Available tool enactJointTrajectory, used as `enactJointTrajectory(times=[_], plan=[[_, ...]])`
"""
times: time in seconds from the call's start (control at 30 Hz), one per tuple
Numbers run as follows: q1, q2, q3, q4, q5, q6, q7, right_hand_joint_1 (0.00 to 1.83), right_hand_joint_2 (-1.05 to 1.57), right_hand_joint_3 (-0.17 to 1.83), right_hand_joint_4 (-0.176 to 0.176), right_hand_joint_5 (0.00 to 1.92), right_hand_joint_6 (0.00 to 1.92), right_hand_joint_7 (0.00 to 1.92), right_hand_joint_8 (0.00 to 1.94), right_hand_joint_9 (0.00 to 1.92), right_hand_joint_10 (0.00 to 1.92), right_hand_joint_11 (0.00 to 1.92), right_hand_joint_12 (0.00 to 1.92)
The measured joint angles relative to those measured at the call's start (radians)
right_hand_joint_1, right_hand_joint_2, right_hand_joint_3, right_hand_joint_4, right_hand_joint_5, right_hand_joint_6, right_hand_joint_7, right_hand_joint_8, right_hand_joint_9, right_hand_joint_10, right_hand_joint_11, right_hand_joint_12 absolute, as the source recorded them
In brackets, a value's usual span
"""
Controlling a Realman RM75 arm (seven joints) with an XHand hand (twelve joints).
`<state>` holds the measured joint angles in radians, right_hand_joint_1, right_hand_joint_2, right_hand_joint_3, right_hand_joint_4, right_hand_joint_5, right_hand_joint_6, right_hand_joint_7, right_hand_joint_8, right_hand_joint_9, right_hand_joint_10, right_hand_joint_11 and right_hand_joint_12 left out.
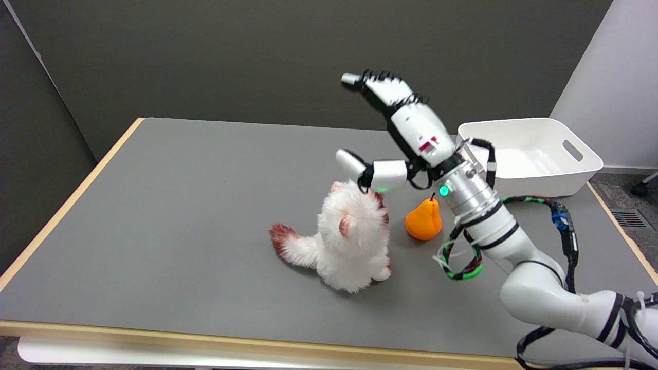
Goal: Pick up the plush toy.
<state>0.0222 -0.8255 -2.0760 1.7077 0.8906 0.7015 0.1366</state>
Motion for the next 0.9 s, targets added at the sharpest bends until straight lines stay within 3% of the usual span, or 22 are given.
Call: enactJointTrajectory(times=[0.47,0.9], plan=[[-0.168,0.011,0.017,0.046,0.073,-0.044,-0.023,0.4,0.57,0.93,-0.056,0.16,0.44,0.2,0.43,0.06,0.72,0.0,0.97],[-0.203,-0.001,-0.018,0.071,0.097,-0.07,-0.008,0.41,0.58,0.93,-0.058,0.16,0.44,0.2,0.43,0.05,0.72,0.0,0.98]])
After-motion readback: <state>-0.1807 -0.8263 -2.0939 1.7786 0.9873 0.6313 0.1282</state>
